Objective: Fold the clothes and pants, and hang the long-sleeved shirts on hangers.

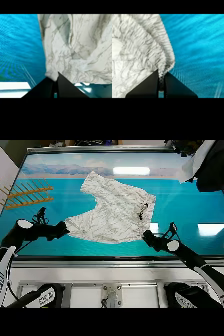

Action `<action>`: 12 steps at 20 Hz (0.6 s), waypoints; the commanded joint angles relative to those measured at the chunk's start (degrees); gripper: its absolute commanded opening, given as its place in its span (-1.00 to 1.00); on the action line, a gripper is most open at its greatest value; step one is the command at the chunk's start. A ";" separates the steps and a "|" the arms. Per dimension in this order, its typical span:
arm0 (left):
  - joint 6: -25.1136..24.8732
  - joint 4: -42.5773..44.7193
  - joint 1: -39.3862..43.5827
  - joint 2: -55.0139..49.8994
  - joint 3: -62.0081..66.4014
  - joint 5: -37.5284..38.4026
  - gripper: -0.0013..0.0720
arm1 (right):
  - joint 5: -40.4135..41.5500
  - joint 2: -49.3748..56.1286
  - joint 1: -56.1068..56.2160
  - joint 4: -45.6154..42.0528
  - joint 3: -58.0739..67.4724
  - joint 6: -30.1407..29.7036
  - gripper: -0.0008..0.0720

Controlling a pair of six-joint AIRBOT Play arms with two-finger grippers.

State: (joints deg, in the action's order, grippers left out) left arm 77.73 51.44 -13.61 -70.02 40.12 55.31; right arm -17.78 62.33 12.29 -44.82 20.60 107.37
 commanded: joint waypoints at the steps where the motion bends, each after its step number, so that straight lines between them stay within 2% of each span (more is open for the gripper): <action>1: 0.00 0.04 0.04 1.97 0.59 -0.76 -0.93 | -0.72 -1.79 -0.04 -0.04 1.77 -6.03 -0.91; 5: 0.07 -0.04 0.04 11.23 10.58 0.70 -0.94 | -6.95 -8.66 -0.07 -3.37 11.06 -12.31 -0.91; 9: 0.72 -0.20 0.04 23.39 29.53 2.62 -0.94 | -22.88 -17.64 -0.07 -14.10 30.25 -12.24 -0.91; 12: 1.31 -0.20 0.04 32.13 43.58 2.54 -0.94 | -36.00 -23.43 -0.04 -16.09 45.75 -10.05 -0.91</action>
State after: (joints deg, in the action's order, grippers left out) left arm 78.41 51.16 -13.58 -45.60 71.64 57.58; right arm -40.32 44.25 12.25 -56.88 53.21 96.16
